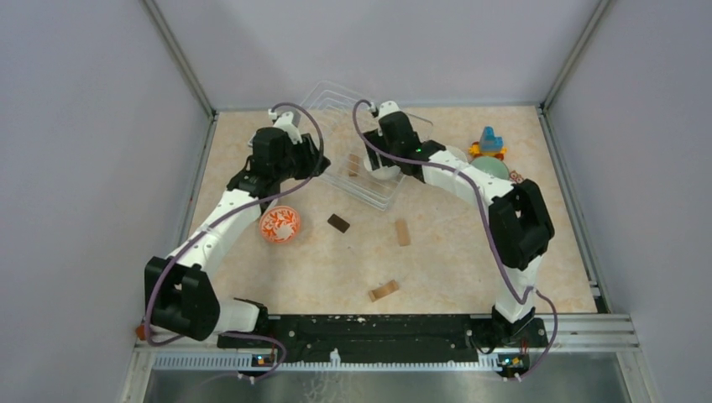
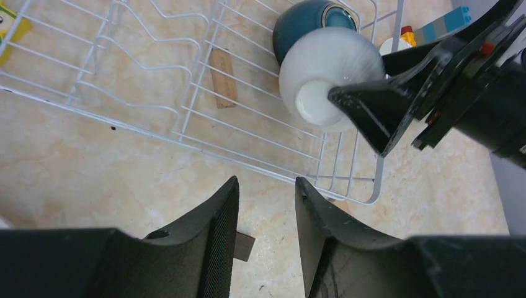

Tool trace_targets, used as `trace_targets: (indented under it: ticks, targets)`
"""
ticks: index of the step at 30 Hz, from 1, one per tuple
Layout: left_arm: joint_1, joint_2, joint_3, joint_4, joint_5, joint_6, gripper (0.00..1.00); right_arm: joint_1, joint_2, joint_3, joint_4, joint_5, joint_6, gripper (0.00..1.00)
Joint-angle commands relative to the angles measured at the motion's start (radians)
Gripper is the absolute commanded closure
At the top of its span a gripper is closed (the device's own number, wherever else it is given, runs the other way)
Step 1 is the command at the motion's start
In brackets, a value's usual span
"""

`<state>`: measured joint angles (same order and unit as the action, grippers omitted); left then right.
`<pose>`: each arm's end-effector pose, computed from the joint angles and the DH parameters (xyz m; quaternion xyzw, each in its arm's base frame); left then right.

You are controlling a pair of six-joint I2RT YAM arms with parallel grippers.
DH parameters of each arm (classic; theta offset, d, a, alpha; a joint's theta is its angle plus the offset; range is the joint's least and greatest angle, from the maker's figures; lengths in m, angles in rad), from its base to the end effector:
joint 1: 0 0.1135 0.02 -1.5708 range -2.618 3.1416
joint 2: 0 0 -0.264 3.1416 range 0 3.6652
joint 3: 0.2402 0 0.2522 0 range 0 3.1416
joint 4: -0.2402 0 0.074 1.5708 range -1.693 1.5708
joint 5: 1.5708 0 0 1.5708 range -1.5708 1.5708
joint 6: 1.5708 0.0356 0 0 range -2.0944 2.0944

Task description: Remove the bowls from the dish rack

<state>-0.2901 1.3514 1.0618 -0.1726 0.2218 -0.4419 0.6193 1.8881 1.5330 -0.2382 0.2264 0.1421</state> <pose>0.2965 -0.0967 0.3102 -0.0060 0.8470 -0.2751 0.4548 0.3654 0.2507 0.2746 -0.1558 0.8650 0.0807 0.4702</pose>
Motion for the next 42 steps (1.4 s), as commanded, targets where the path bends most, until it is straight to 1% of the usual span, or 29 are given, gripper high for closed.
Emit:
trace_targets:
  ticks: [1,4,6,8,10,11,12,14,18,21,25,27,29,35,38,42]
  targets:
    - [0.005,-0.064,-0.008,-0.008,-0.04,0.03,0.55,0.077,-0.009,0.118,-0.045,0.154,-0.198,0.43]
    - [0.005,-0.092,-0.008,-0.023,-0.071,0.038,0.55,0.109,0.016,0.13,-0.066,0.219,-0.243,0.42]
    - [0.005,-0.111,-0.01,-0.031,-0.104,0.039,0.56,0.125,0.025,0.128,-0.069,0.232,-0.258,0.38]
    - [0.005,-0.129,-0.024,-0.027,-0.145,0.036,0.57,0.135,0.03,0.128,-0.079,0.217,-0.259,0.3]
    - [0.005,-0.145,-0.04,-0.017,-0.157,0.034,0.58,0.139,0.025,0.115,-0.075,0.164,-0.255,0.22]
    - [0.005,-0.149,-0.047,-0.014,-0.158,0.034,0.58,0.139,0.02,0.106,-0.068,0.134,-0.25,0.16]
    - [0.005,-0.154,-0.053,-0.014,-0.159,0.034,0.58,0.139,0.012,0.091,-0.057,0.111,-0.242,0.13]
    - [0.005,-0.159,-0.059,-0.021,-0.167,0.033,0.58,0.139,0.003,0.068,-0.042,0.08,-0.229,0.11]
    - [0.005,-0.177,-0.068,-0.039,-0.19,0.037,0.58,0.139,0.01,0.056,-0.052,0.018,-0.213,0.1]
    - [0.007,-0.194,-0.069,-0.048,-0.206,0.045,0.58,0.135,0.008,0.053,-0.057,-0.042,-0.192,0.12]
    - [0.006,-0.211,-0.07,-0.058,-0.213,0.055,0.58,0.128,0.005,0.065,-0.066,-0.087,-0.16,0.21]
    - [0.006,-0.217,-0.069,-0.063,-0.212,0.06,0.58,0.121,0.007,0.076,-0.078,-0.093,-0.126,0.27]
    - [0.006,-0.22,-0.071,-0.065,-0.208,0.065,0.58,0.112,0.007,0.083,-0.096,-0.115,-0.099,0.35]
    - [0.006,-0.24,-0.079,-0.064,-0.193,0.074,0.56,0.108,0.028,0.114,-0.173,-0.135,-0.074,0.36]
    - [0.006,-0.244,-0.083,-0.063,-0.177,0.077,0.55,0.107,0.06,0.149,-0.216,-0.14,-0.061,0.43]
    - [0.006,-0.252,-0.085,-0.064,-0.166,0.082,0.54,0.107,0.102,0.201,-0.253,-0.109,-0.027,0.44]
